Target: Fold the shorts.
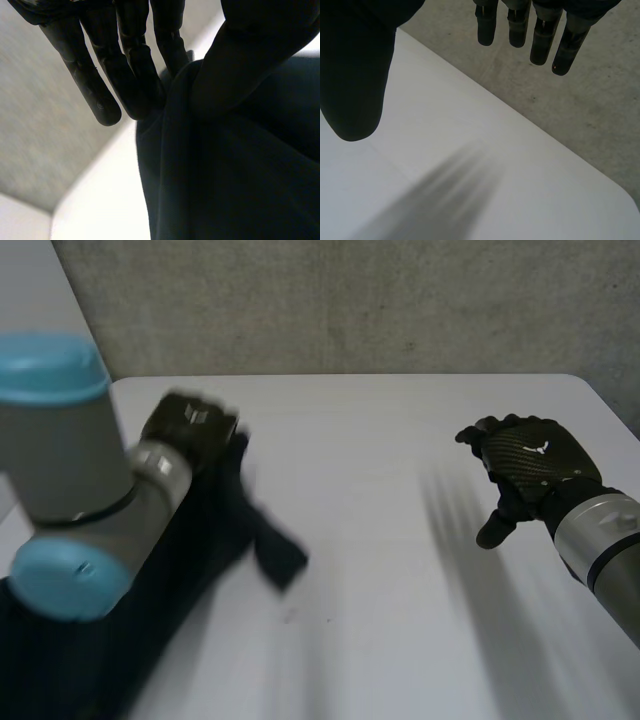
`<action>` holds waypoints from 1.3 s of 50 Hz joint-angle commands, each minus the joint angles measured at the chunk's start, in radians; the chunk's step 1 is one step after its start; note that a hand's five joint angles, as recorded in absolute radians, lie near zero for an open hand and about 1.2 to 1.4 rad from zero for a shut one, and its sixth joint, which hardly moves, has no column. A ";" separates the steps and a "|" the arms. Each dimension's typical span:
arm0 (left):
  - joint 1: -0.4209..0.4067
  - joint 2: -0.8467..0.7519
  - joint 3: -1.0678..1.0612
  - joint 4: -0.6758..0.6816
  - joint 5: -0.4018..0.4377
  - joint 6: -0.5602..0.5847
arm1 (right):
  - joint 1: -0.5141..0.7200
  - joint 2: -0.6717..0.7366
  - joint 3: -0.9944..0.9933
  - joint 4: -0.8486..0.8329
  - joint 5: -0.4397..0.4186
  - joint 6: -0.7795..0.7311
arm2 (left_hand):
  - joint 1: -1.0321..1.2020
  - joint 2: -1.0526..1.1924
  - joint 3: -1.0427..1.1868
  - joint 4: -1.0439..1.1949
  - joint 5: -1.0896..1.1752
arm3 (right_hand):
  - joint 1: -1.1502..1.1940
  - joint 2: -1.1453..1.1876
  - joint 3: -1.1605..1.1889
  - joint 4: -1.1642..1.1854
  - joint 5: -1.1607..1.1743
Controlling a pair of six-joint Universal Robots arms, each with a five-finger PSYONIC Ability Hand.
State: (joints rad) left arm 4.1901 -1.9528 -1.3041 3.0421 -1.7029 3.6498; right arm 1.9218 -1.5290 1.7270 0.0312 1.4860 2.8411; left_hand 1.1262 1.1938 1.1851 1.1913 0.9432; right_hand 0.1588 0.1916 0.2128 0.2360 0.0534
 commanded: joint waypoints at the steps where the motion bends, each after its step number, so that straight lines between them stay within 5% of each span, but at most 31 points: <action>1: -0.152 -0.124 0.364 -0.008 -0.067 -0.209 | -0.072 -0.005 0.003 -0.019 0.003 0.003 | 0.270 0.202 0.211 0.205 0.279 | 0.016 -0.017 -0.038 -0.061 -0.053; 8: -0.251 -0.139 0.292 -0.022 -0.047 -0.283 | -0.112 -0.005 0.003 -0.023 0.003 0.009 | 0.270 0.202 0.211 0.205 0.279 | 0.016 -0.017 -0.038 -0.061 -0.053; 16: -0.262 -0.049 0.033 -0.072 -0.057 -0.290 | -0.112 -0.005 0.011 -0.034 0.002 0.009 | 0.270 0.202 0.211 0.205 0.279 | 0.016 -0.017 -0.038 -0.061 -0.053; 17: -0.260 -0.032 0.017 -0.072 -0.052 -0.293 | -0.109 -0.003 0.012 -0.036 0.002 0.007 | 0.180 0.113 0.121 0.115 0.189 | 0.016 -0.017 -0.038 -0.061 -0.053; 19: -0.252 0.024 -0.041 -0.077 -0.044 -0.300 | -0.106 -0.002 0.013 -0.037 0.002 0.007 | -0.356 -0.423 -0.415 -0.421 -0.347 | 0.016 -0.017 -0.038 -0.061 -0.053; 20: -0.246 0.056 -0.078 -0.077 -0.041 -0.300 | -0.104 0.000 0.014 -0.037 0.002 0.007 | -0.855 -0.922 -0.914 -0.920 -0.846 | 0.016 -0.017 -0.038 -0.061 -0.053; 21: -0.243 0.070 -0.093 -0.077 -0.041 -0.298 | -0.102 0.000 0.014 -0.037 0.003 0.007 | -0.952 -1.019 -1.011 -1.017 -0.943 | 0.016 -0.017 -0.038 -0.061 -0.053; 41: 0.036 0.173 -0.296 -0.066 -0.035 -0.303 | -0.058 -0.003 0.031 0.015 -0.053 -0.095 | -0.952 -1.019 -1.011 -1.017 -0.943 | 0.016 -0.017 -0.038 -0.061 -0.053; 48: 0.122 0.095 -0.296 -0.029 0.159 -0.292 | 0.023 0.000 0.046 0.096 -0.130 -0.101 | -0.927 -0.995 -0.986 -0.993 -0.919 | 0.016 -0.017 -0.038 -0.061 -0.053; 54: 0.202 -0.016 -0.195 -0.019 0.317 -0.289 | 0.118 0.026 0.074 0.006 -0.184 0.001 | -0.904 -0.972 -0.963 -0.969 -0.896 | 0.016 -0.017 -0.038 -0.061 -0.053; 65: 0.228 -0.201 -0.101 -0.023 0.338 -0.150 | 0.187 0.205 0.048 -0.094 -0.087 0.037 | -0.799 -0.867 -0.858 -0.864 -0.791 | 0.016 -0.017 -0.038 -0.061 -0.053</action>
State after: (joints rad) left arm 4.4138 -2.0654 -1.4327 3.0185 -1.3561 3.3957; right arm 2.0970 -1.3970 1.7924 -0.0372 1.3293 2.8819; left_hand 0.1910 0.2013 0.2120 0.2045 0.0465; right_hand 0.1588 0.1916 0.2128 0.2363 0.0534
